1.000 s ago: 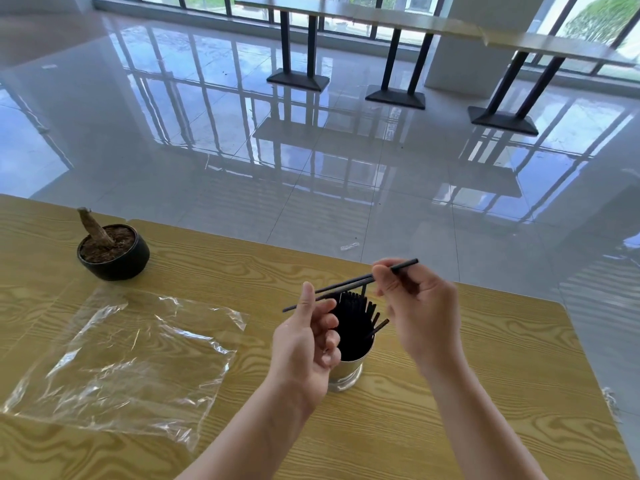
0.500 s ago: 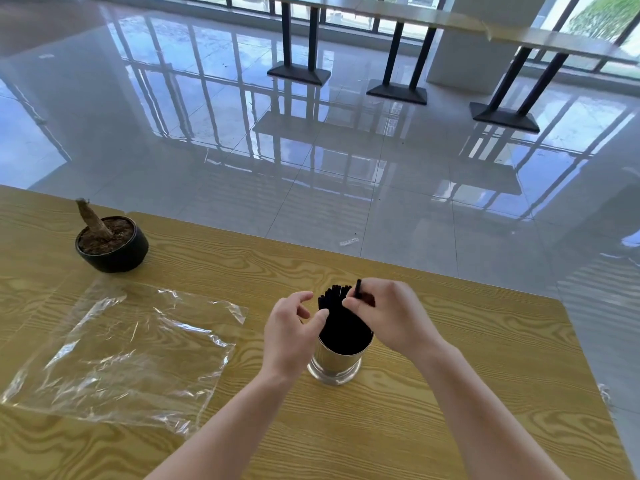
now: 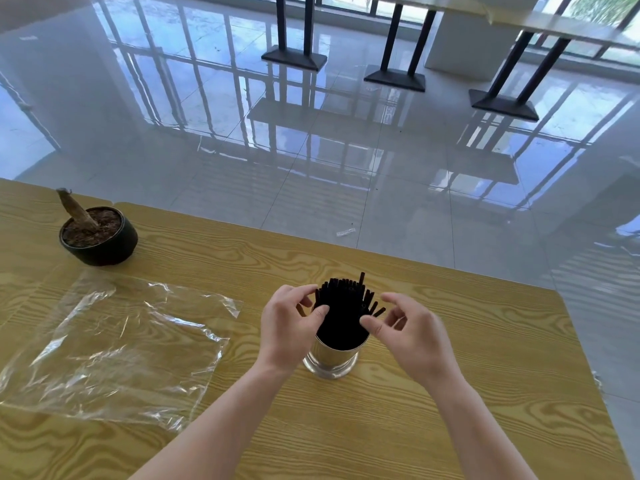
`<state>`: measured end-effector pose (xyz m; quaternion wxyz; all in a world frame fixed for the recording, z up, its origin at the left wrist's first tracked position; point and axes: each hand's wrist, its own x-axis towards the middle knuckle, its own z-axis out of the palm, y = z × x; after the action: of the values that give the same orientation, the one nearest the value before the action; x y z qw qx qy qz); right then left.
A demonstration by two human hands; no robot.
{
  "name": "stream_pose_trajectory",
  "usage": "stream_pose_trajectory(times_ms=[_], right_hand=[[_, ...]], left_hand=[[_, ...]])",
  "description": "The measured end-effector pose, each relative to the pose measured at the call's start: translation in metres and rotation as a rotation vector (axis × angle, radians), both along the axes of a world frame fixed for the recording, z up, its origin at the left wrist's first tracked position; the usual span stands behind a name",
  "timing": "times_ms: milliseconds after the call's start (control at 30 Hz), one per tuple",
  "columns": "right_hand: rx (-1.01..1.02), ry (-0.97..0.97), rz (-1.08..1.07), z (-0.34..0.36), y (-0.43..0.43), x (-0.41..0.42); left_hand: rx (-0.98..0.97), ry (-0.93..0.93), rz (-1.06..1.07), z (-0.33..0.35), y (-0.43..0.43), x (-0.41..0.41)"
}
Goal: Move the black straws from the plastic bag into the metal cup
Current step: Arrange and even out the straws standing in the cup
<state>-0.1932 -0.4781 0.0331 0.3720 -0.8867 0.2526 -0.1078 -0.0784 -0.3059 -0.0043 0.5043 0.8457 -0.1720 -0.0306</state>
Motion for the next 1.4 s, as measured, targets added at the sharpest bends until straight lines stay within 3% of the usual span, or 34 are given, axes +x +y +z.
stream_pose_trajectory(times_ms=[233,433,800,933,1267,1400], right_hand=[[-0.022,-0.119,-0.033,-0.014,0.025,0.023],[-0.065,-0.129,-0.004,-0.010,0.027,0.030],[-0.375,-0.130,0.192,-0.003,0.019,0.041],[-0.317,-0.162,0.181,-0.008,0.020,0.038],[-0.118,-0.254,-0.084,-0.015,0.007,0.039],[-0.180,-0.155,0.018,-0.008,-0.002,0.047]], left_hand=[[0.016,-0.061,-0.114,0.000,-0.006,-0.008],[0.144,-0.117,-0.024,-0.002,-0.008,-0.004],[0.109,-0.099,-0.018,-0.005,-0.012,-0.006],[0.104,-0.104,-0.015,-0.008,-0.013,-0.006],[0.125,-0.103,0.004,-0.014,-0.016,-0.005],[0.136,-0.098,0.002,-0.013,-0.020,-0.004]])
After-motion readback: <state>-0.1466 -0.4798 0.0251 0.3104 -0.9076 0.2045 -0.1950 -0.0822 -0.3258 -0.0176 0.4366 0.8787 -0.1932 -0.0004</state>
